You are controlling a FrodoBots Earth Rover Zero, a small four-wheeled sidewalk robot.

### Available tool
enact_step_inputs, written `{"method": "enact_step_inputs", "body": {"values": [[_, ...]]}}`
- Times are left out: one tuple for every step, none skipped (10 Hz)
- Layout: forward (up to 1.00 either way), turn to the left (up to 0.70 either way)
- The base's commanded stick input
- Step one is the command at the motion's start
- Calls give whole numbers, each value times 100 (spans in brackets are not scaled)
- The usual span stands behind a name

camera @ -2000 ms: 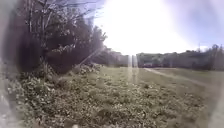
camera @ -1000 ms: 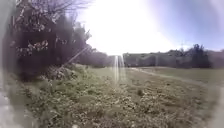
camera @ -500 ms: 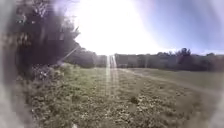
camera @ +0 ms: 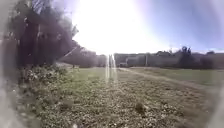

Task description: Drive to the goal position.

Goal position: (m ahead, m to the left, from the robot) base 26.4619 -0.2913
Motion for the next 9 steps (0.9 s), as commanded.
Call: {"method": "enact_step_inputs", "body": {"values": [[70, 35], [70, 35], [70, 17], [70, 10], [70, 4], [70, 3], [70, 3], [70, 3], [70, 3]]}}
